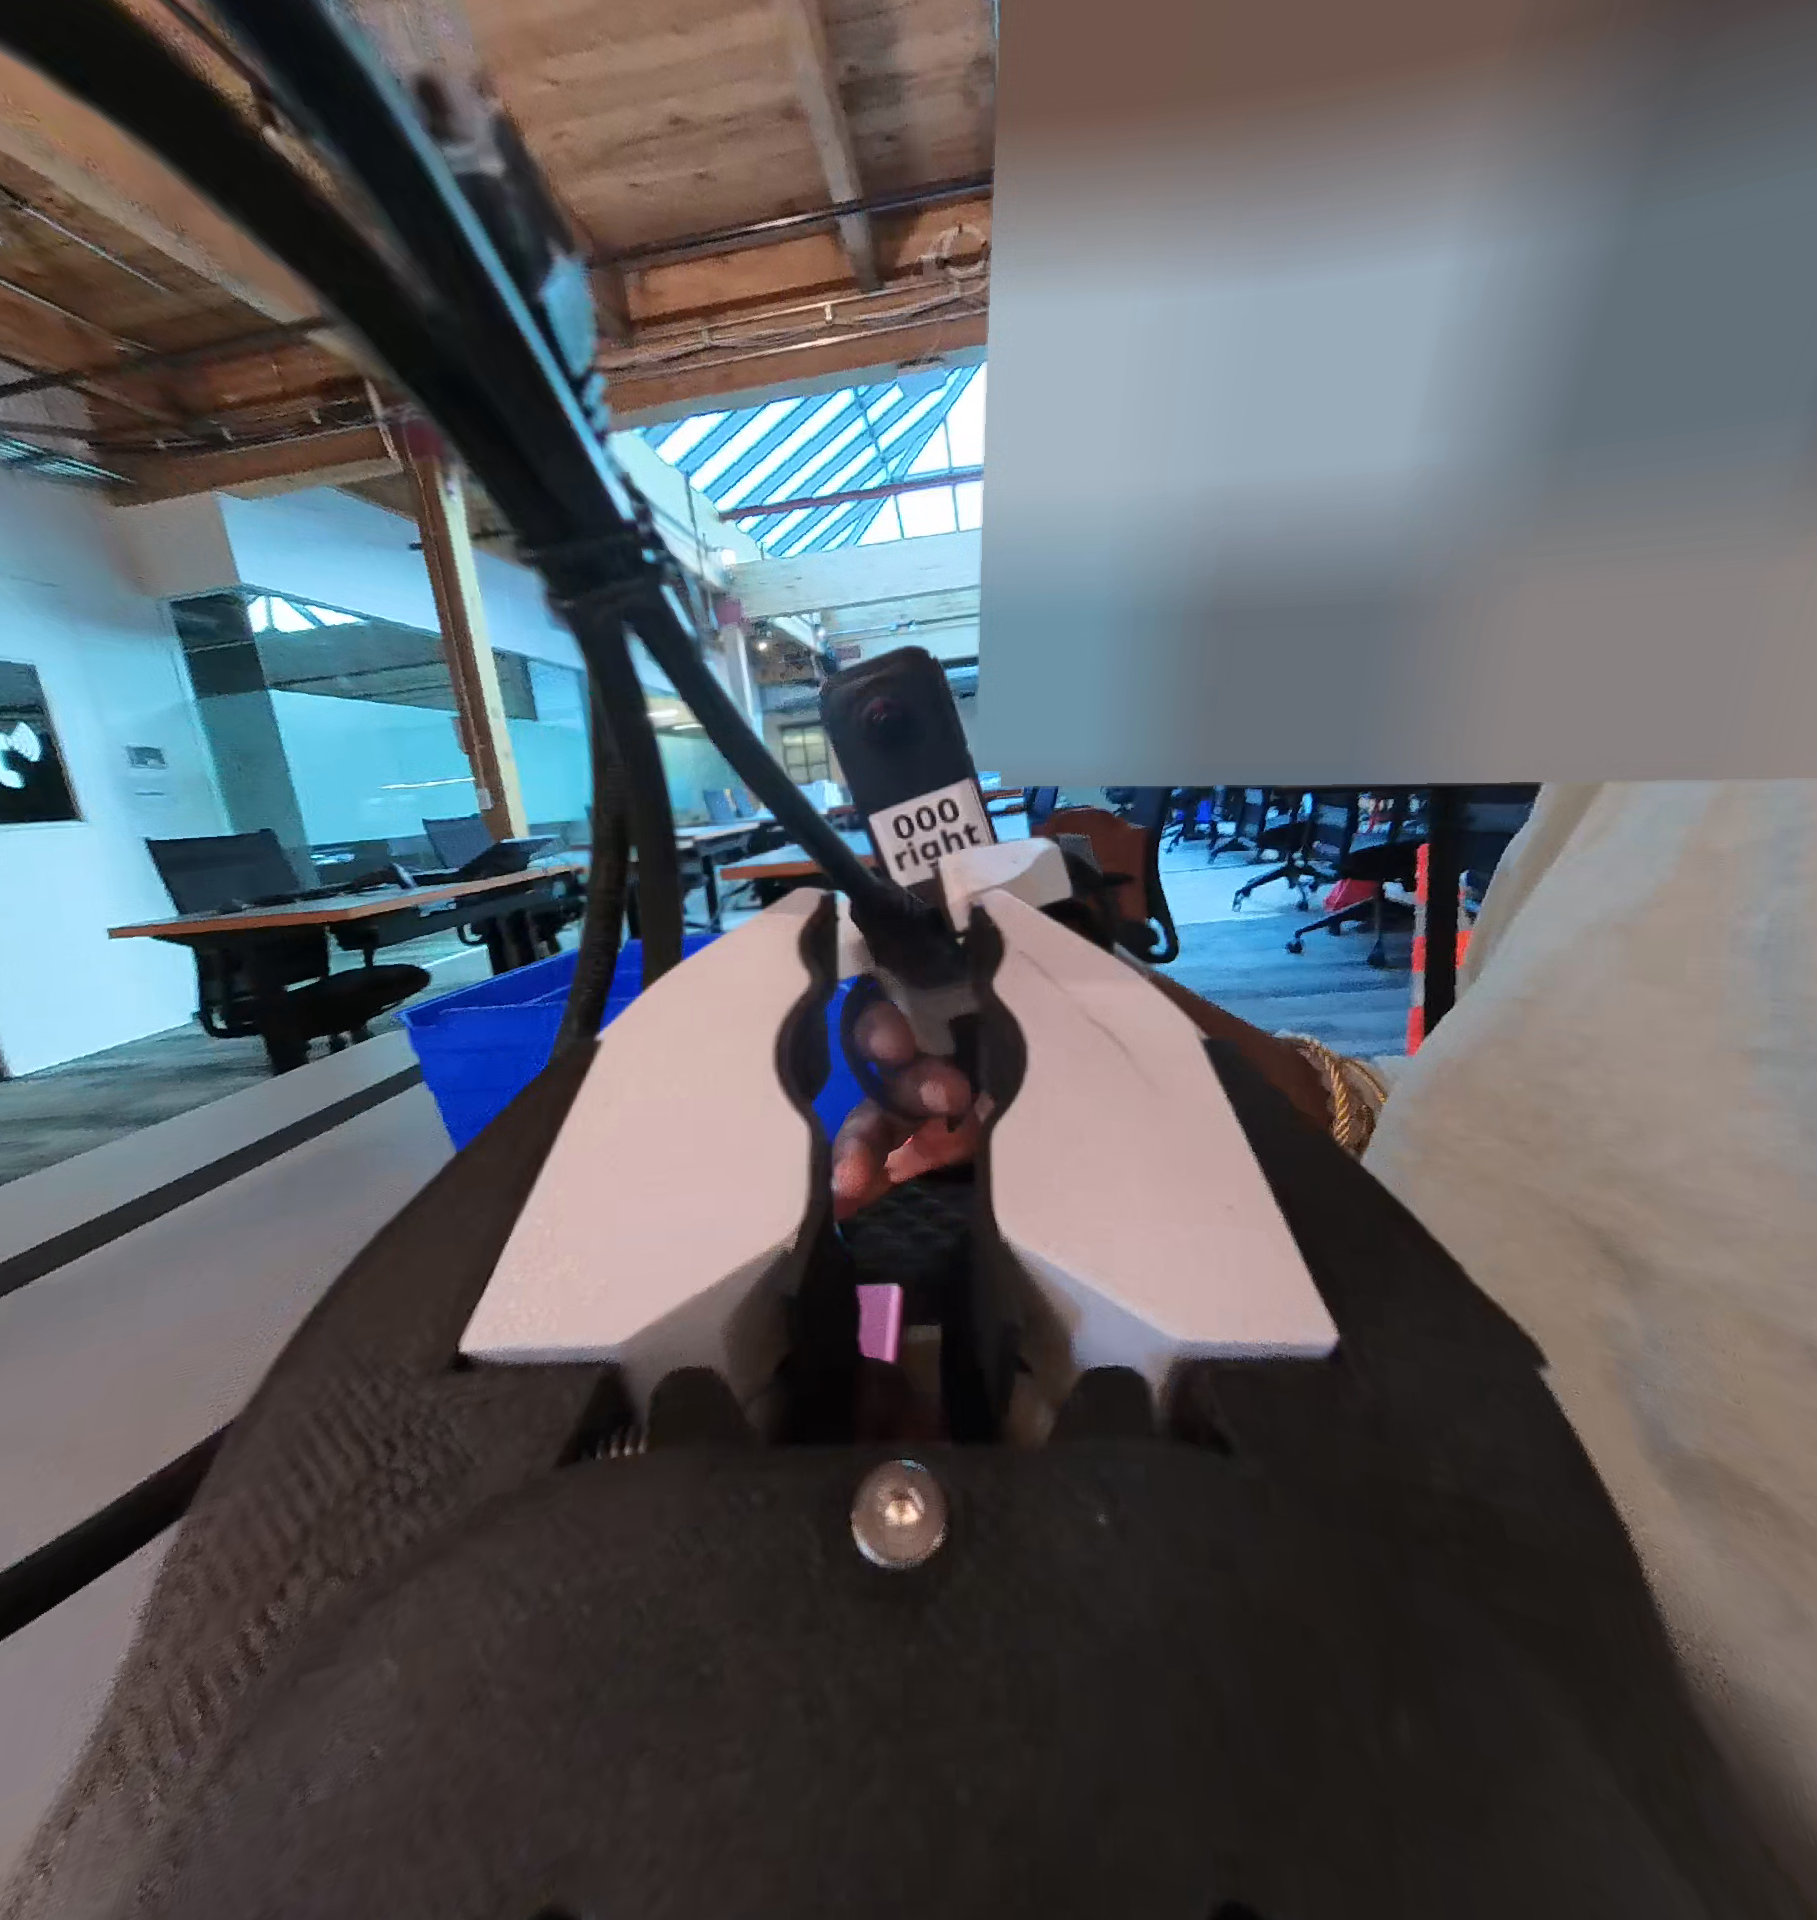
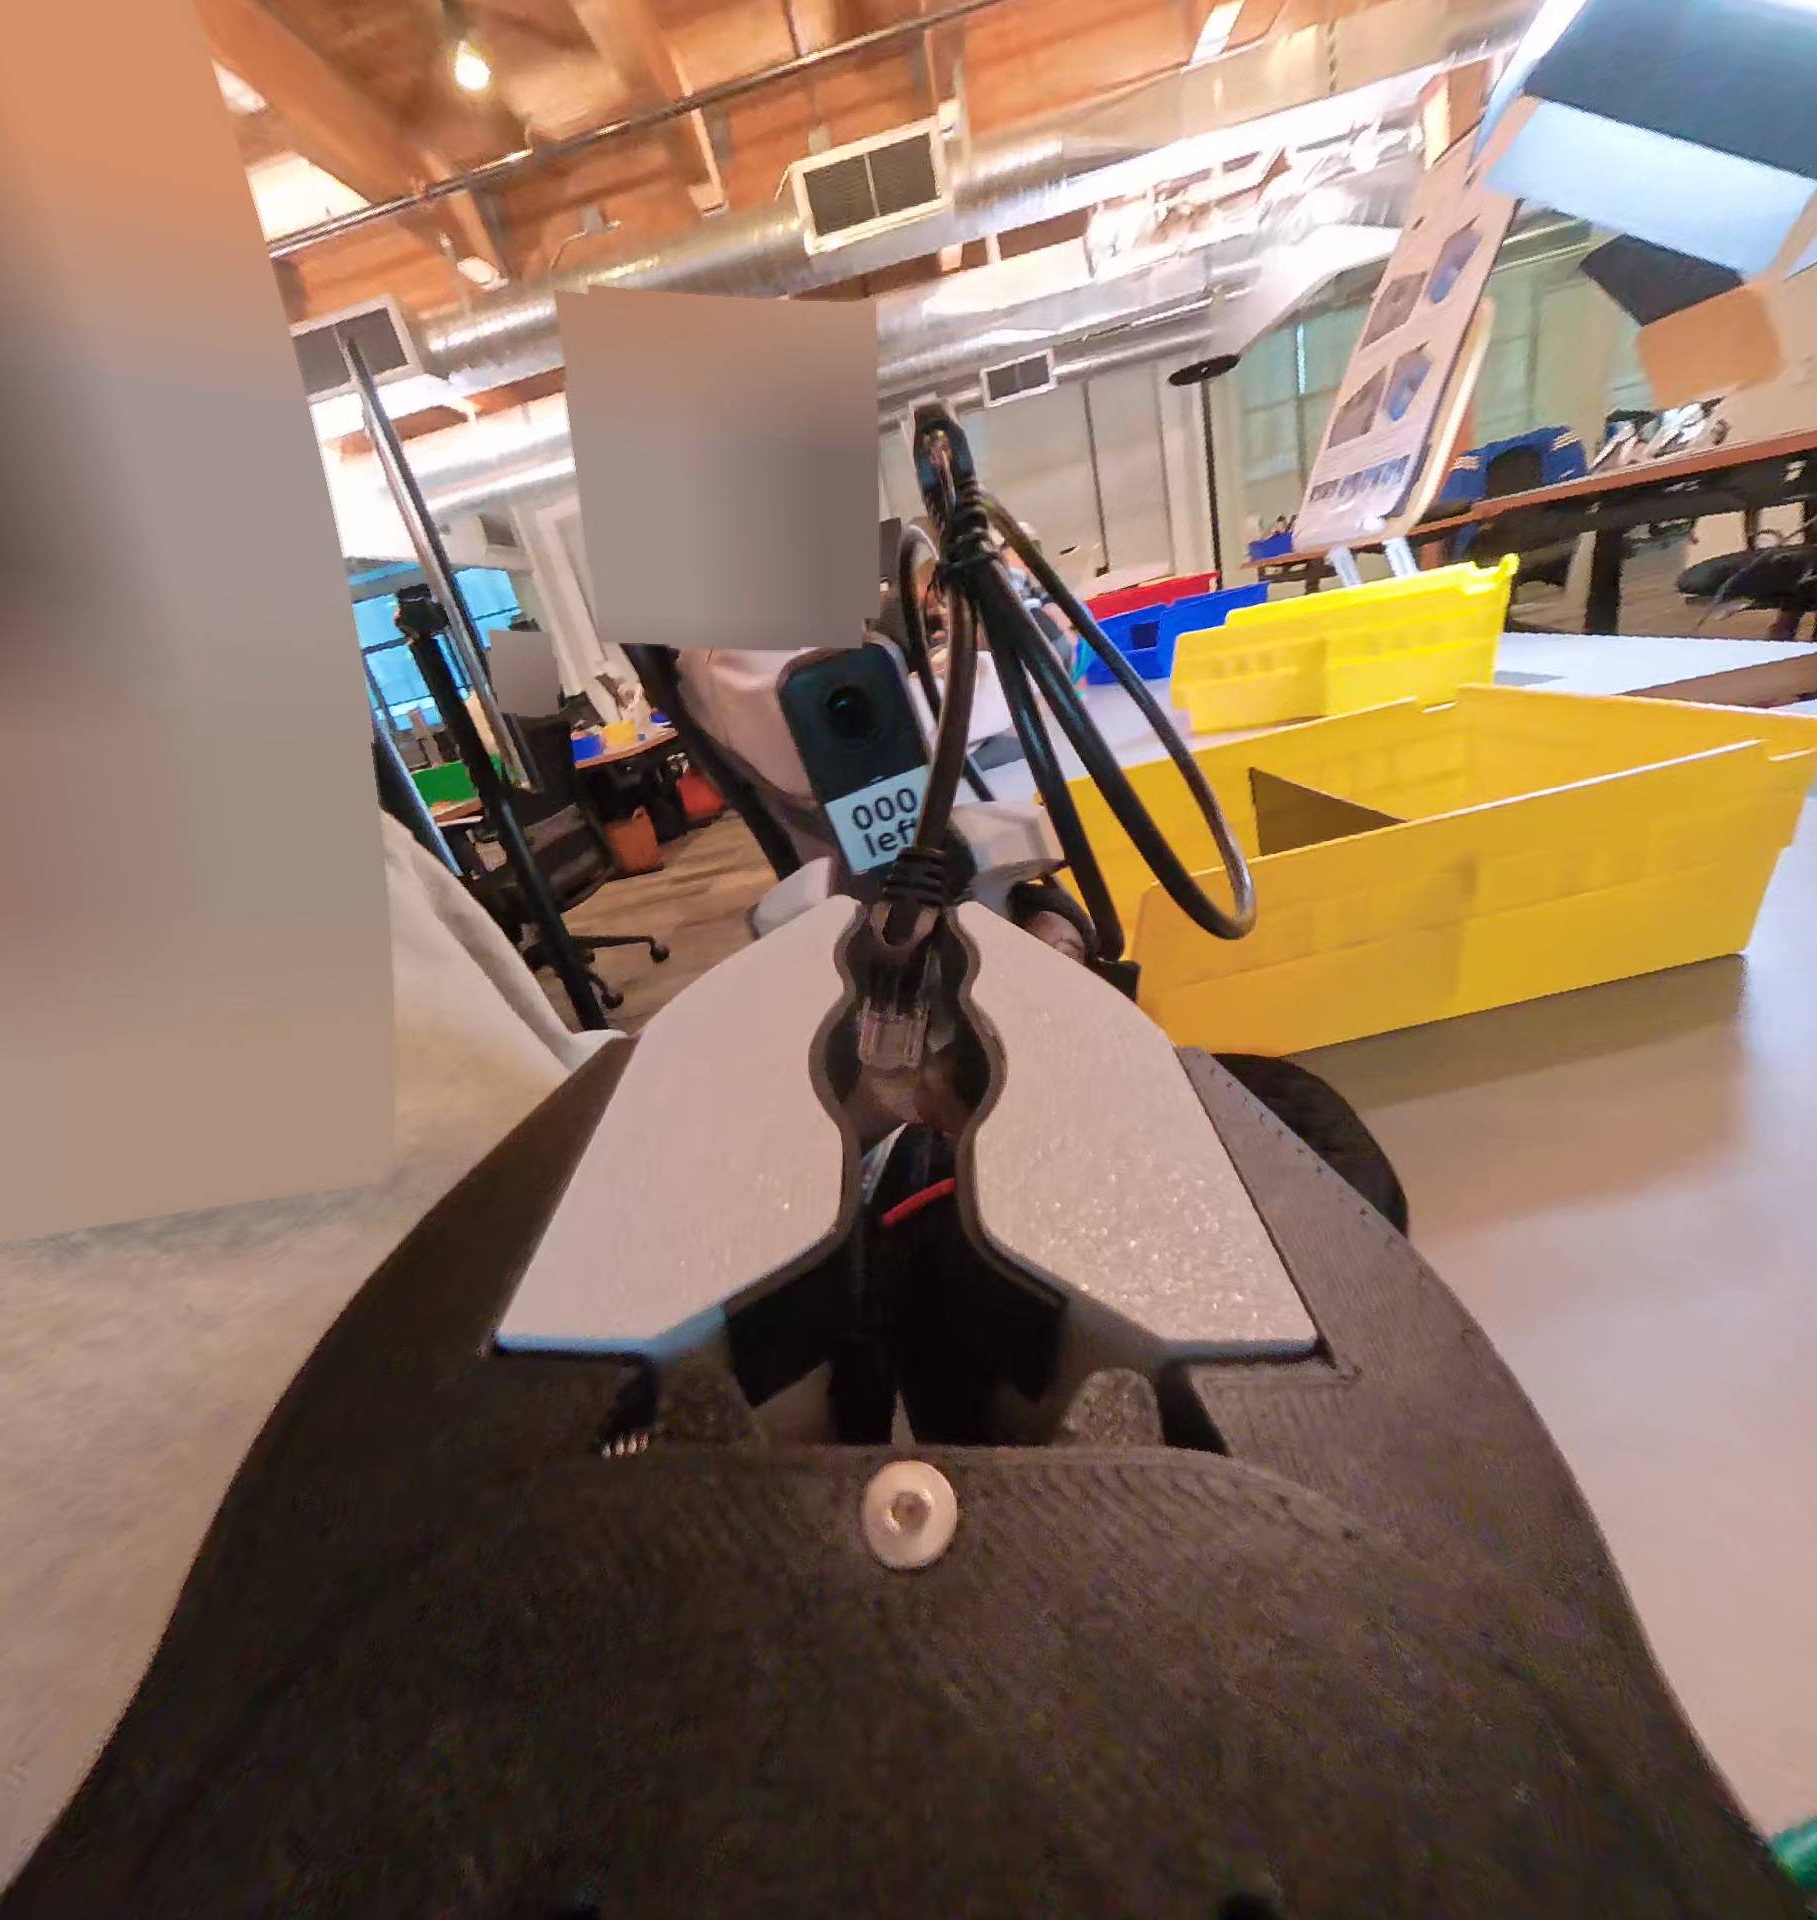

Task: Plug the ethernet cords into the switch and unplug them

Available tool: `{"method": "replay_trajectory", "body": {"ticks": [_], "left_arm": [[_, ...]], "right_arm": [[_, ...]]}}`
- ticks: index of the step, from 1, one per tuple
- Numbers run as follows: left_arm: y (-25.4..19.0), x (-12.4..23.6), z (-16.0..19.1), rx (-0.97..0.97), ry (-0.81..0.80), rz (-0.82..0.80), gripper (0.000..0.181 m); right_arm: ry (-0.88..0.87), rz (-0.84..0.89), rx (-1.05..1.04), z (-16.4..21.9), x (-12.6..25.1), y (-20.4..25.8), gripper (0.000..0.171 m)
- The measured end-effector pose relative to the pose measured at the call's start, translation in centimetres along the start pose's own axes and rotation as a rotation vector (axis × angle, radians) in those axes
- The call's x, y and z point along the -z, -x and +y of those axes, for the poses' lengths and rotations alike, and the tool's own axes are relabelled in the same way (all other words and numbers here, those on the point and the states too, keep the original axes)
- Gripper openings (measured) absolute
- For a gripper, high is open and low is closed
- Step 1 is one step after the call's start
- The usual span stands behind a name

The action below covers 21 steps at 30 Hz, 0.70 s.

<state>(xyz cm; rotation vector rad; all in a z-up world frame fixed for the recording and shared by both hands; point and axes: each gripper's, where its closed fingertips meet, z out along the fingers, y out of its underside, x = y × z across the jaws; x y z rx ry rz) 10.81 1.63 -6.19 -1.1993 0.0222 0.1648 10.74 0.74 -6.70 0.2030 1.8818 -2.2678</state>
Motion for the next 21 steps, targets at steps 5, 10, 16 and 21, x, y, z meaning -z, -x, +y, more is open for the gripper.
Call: {"method": "replay_trajectory", "body": {"ticks": [5, 10, 16, 21], "left_arm": [[-0.1, 0.1, -0.4, 0.079, -0.030, 0.034, 0.013], [-0.3, 0.0, -1.4, 0.152, -0.137, 0.050, 0.011], [0.2, 0.1, -2.8, 0.202, -0.309, 0.004, 0.010], [0.1, 0.0, -2.9, 0.190, -0.346, -0.024, 0.011]], "right_arm": [[0.026, -0.021, 0.008, 0.2, -0.1, 0.5, 0.013], [-0.037, -0.029, 0.074, -0.8, -0.3, 1.0, 0.014], [-0.083, 0.082, 0.358, -2.0, -1.1, 1.5, 0.024], [-0.028, 0.214, 0.547, -2.2, -0.9, 0.9, 0.021]]}}
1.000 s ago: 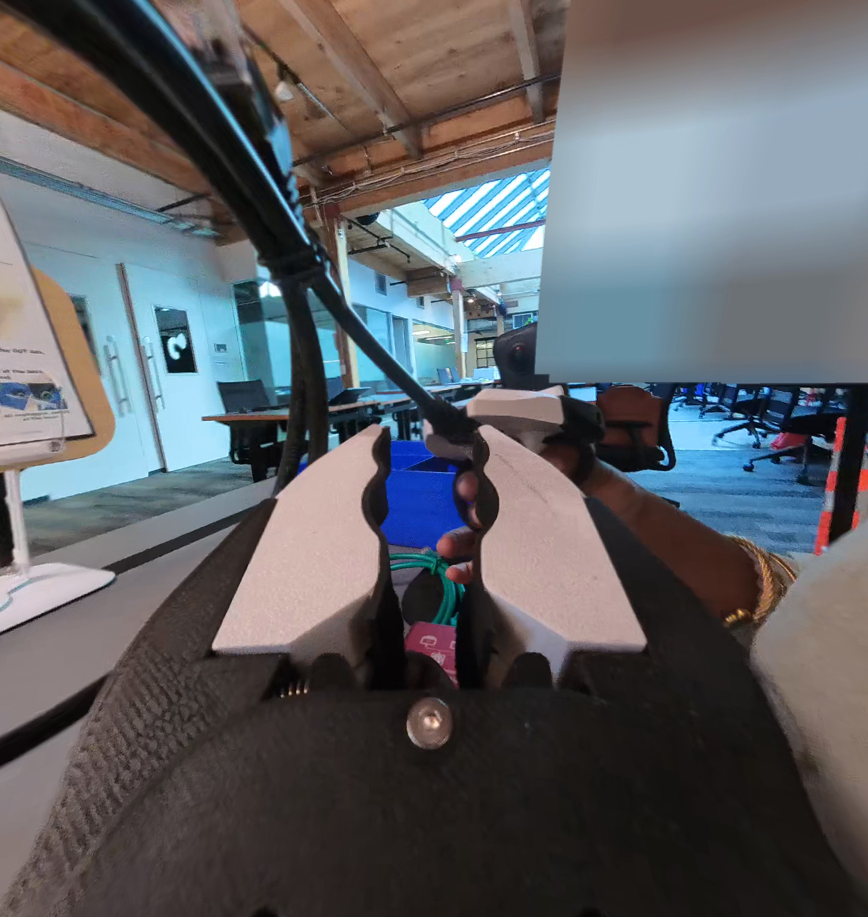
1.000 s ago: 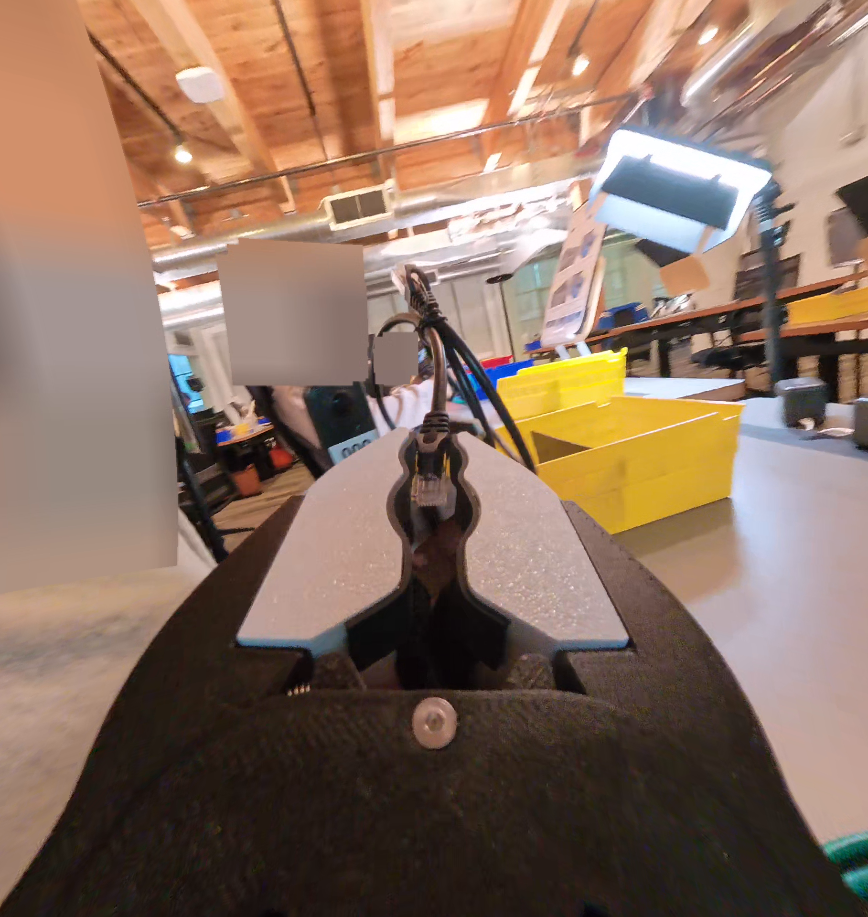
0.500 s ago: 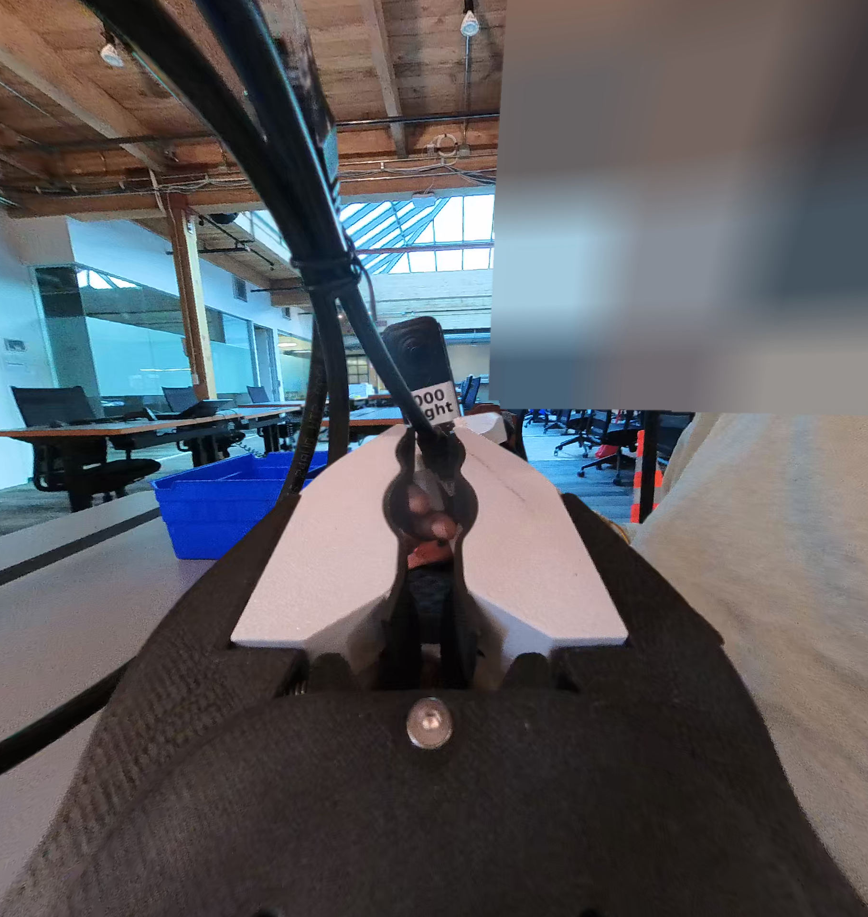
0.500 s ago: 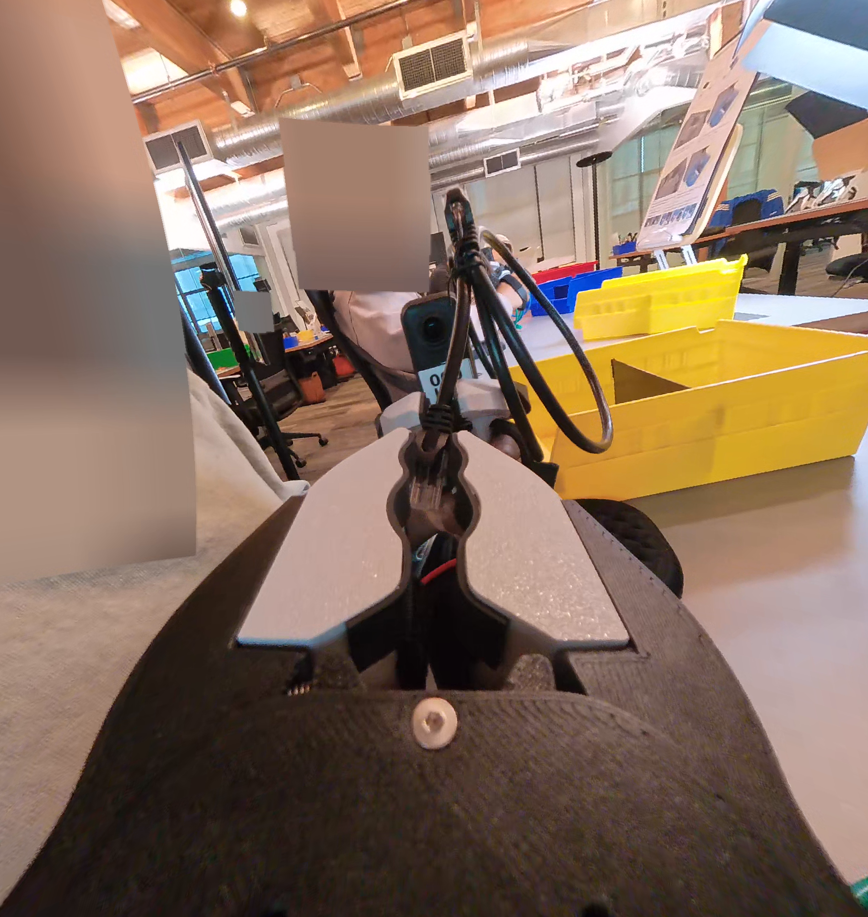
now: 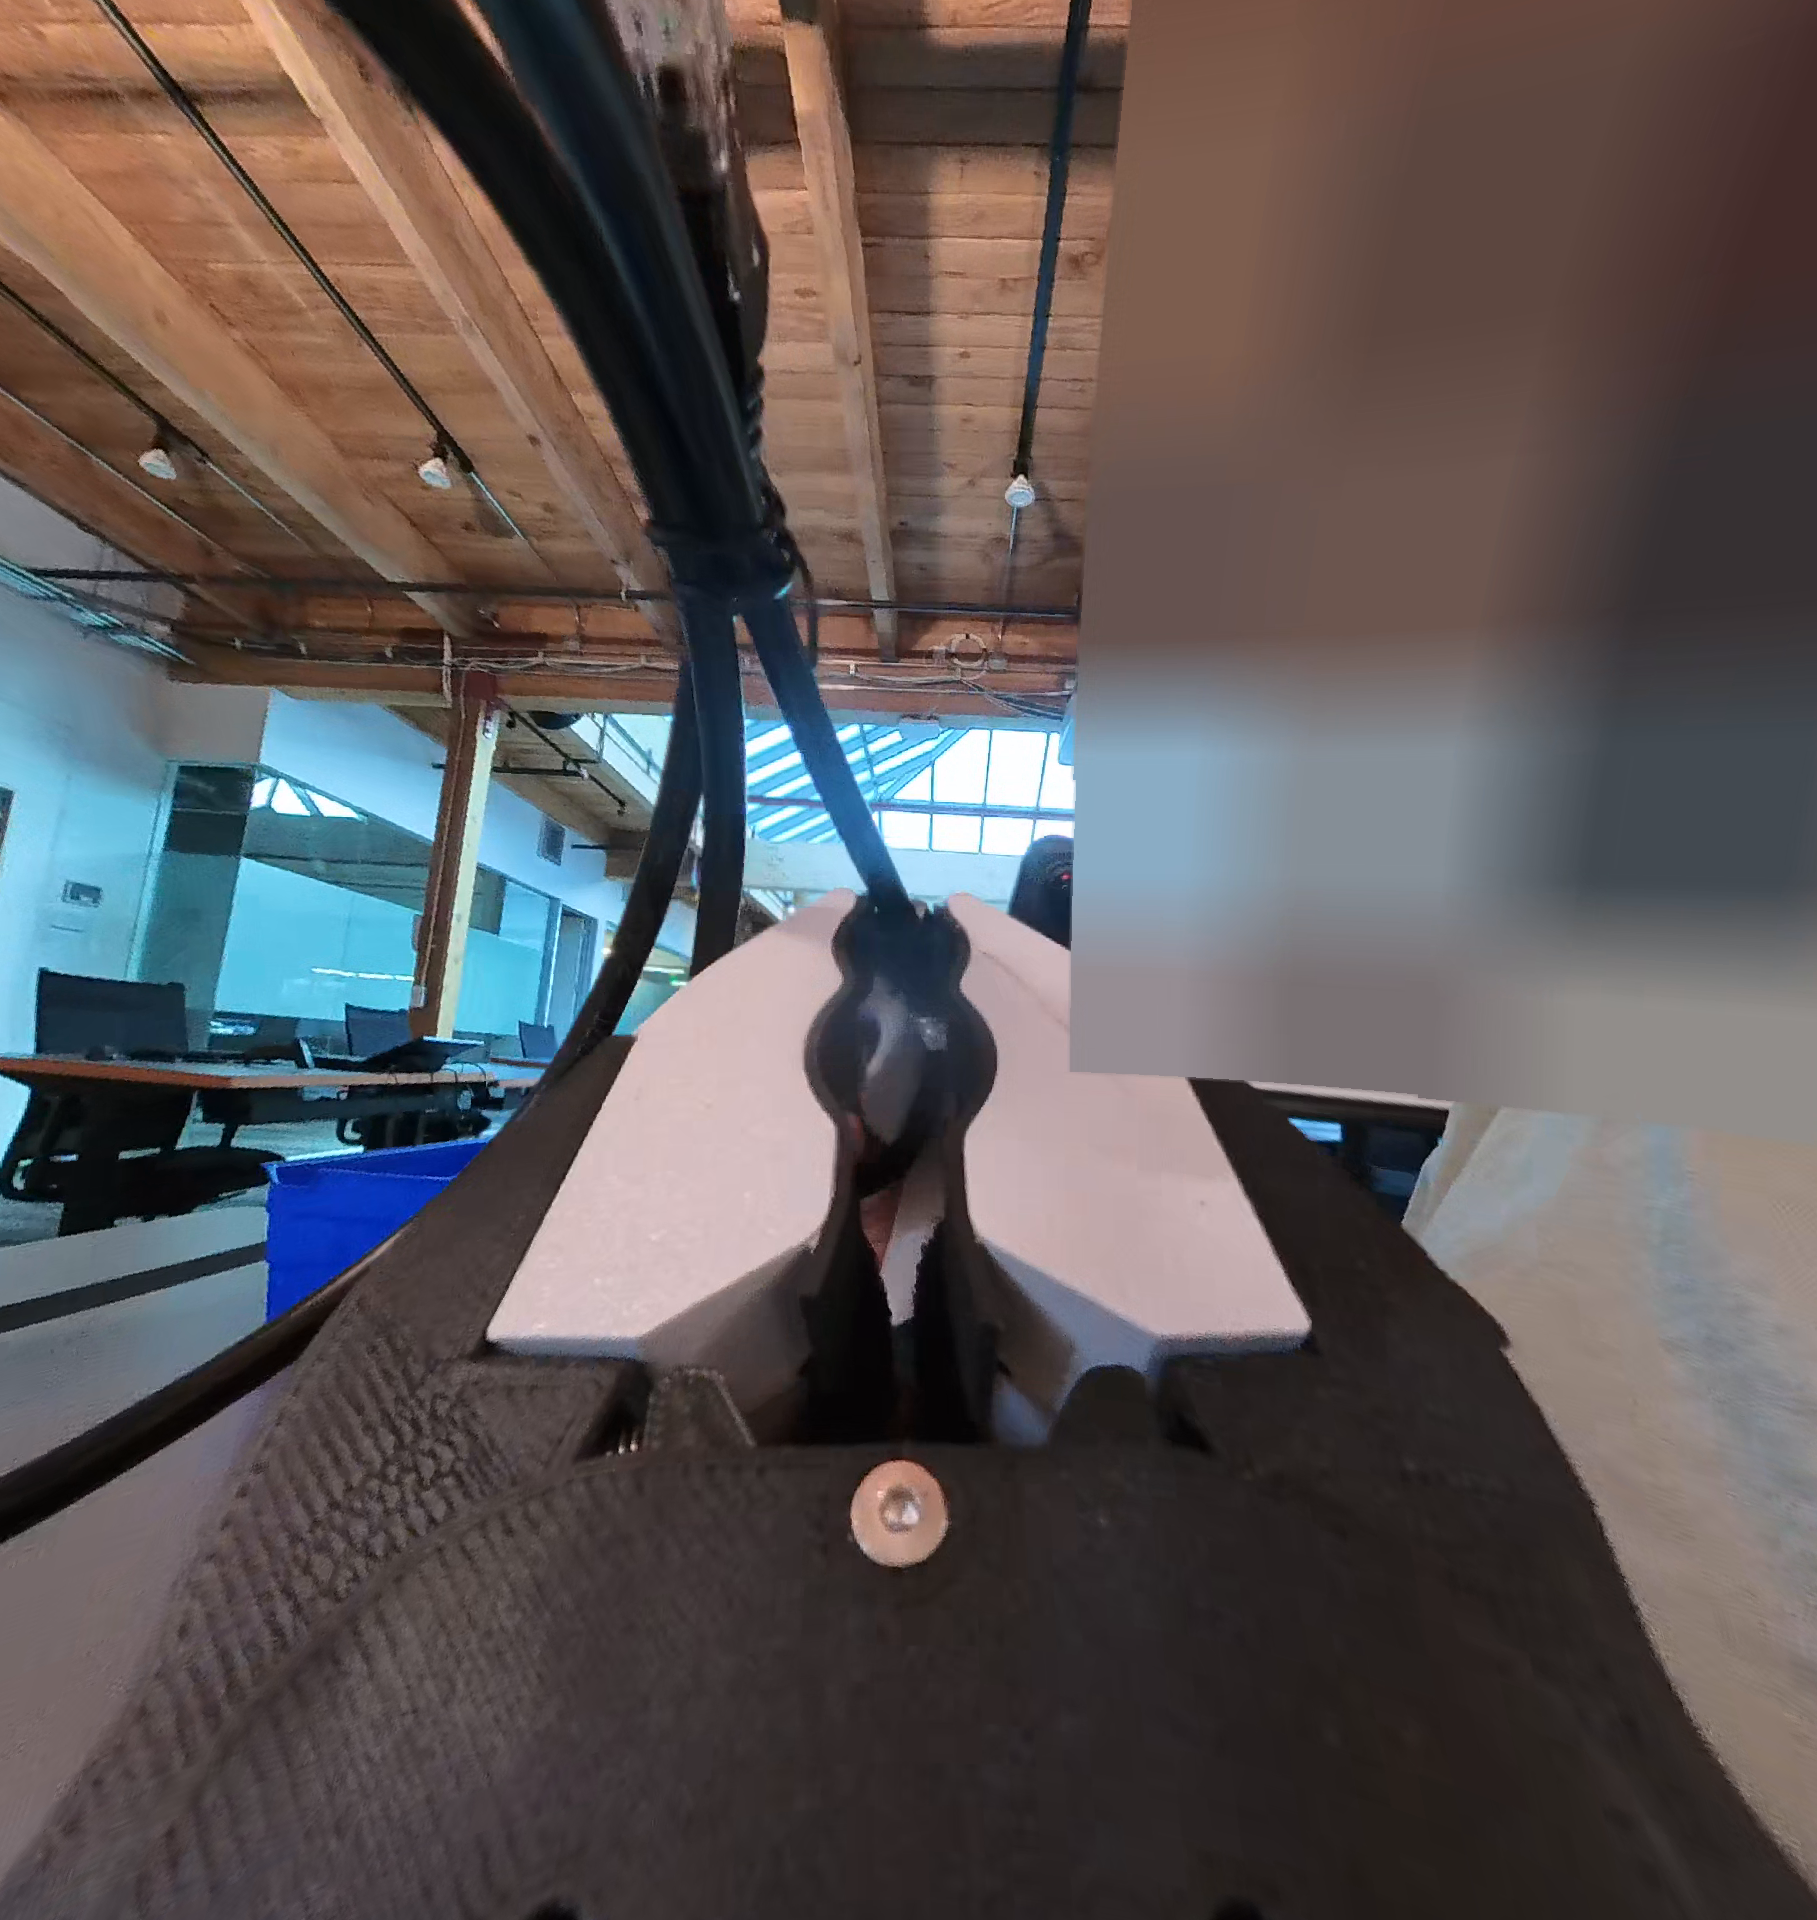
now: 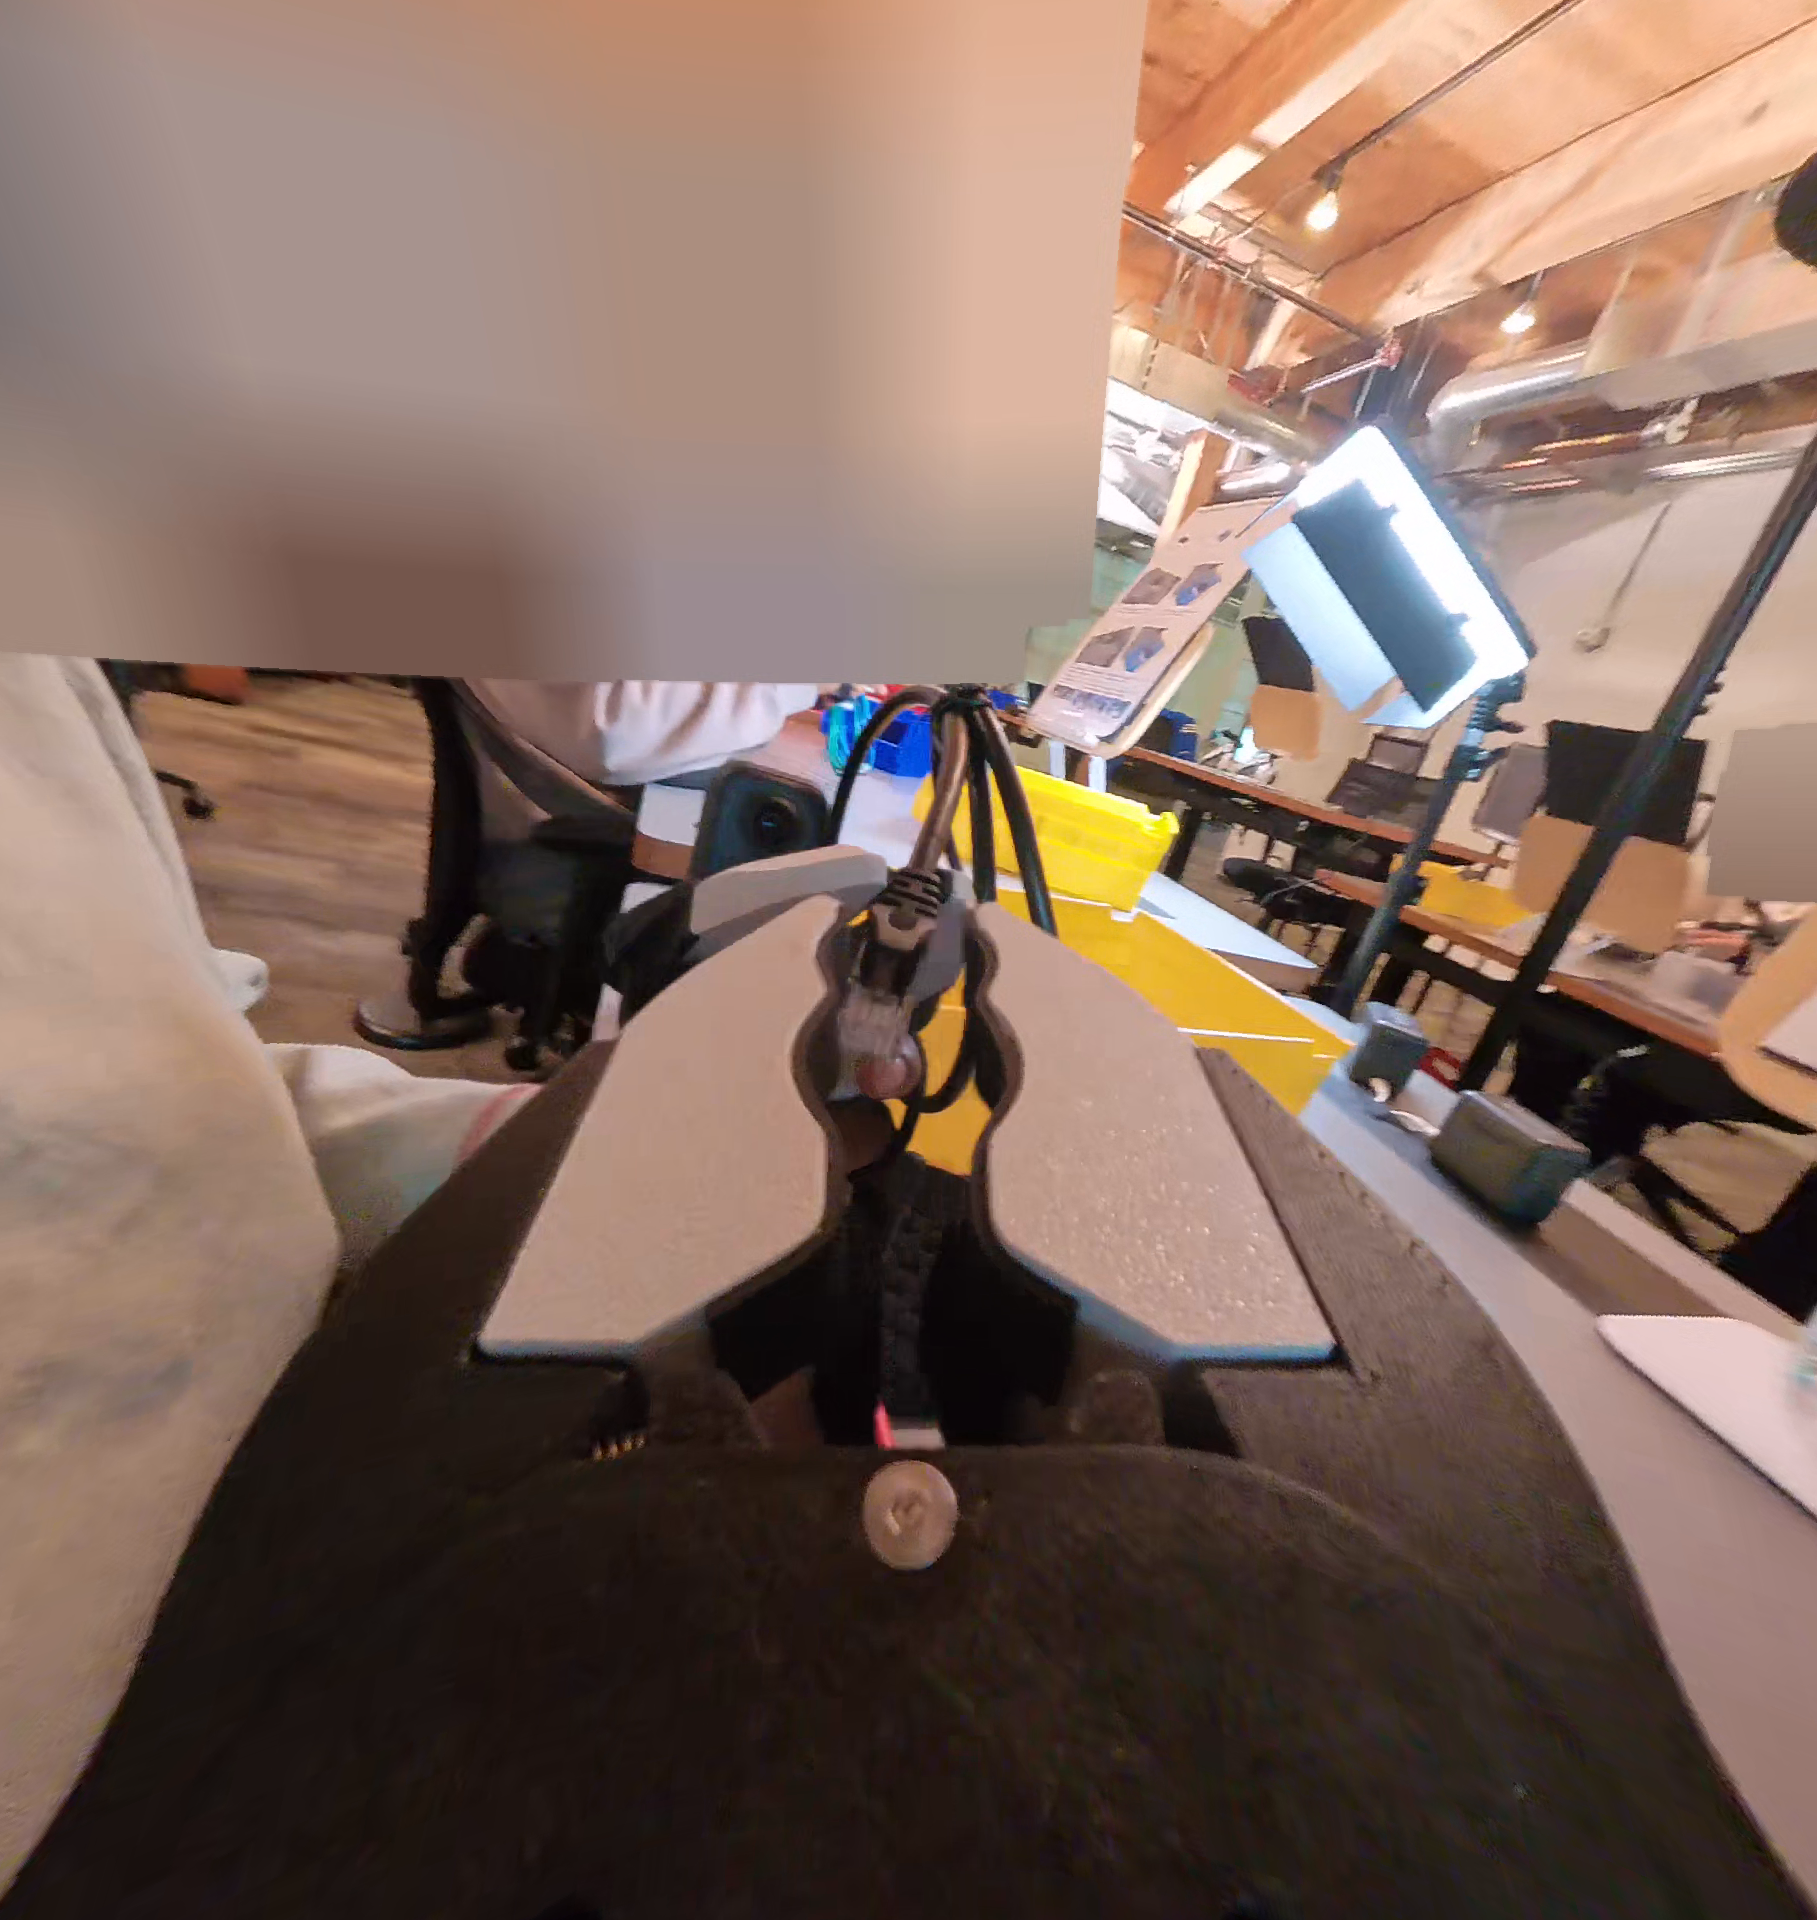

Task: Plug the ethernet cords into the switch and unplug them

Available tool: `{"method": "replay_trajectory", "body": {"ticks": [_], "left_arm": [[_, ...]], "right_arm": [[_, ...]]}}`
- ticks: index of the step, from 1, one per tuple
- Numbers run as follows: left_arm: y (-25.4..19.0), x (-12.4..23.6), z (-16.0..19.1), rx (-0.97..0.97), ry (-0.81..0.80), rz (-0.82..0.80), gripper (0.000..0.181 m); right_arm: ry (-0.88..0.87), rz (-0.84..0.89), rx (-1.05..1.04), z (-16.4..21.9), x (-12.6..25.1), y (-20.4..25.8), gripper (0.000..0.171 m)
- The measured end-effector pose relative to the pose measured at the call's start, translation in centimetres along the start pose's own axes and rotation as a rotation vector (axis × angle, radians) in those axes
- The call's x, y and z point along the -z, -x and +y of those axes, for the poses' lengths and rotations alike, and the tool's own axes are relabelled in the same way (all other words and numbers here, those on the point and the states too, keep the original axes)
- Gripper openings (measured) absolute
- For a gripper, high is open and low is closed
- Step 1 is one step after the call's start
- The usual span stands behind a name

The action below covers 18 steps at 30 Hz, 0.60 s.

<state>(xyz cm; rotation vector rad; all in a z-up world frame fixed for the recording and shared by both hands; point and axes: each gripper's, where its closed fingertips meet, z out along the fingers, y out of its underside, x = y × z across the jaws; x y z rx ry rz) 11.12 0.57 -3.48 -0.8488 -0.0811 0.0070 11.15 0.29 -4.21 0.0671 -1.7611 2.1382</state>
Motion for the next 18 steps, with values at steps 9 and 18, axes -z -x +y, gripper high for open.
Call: {"method": "replay_trajectory", "body": {"ticks": [9, 18], "left_arm": [[-0.6, 0.1, 0.7, -0.077, 0.061, 0.045, 0.011], [-1.8, 1.5, 3.9, -0.268, 0.445, 0.148, 0.028]], "right_arm": [[0.058, -0.108, -0.077, 1.0, 0.6, 0.8, 0.013], [0.171, -0.312, -0.222, 2.9, 1.7, 2.6, 0.013]]}}
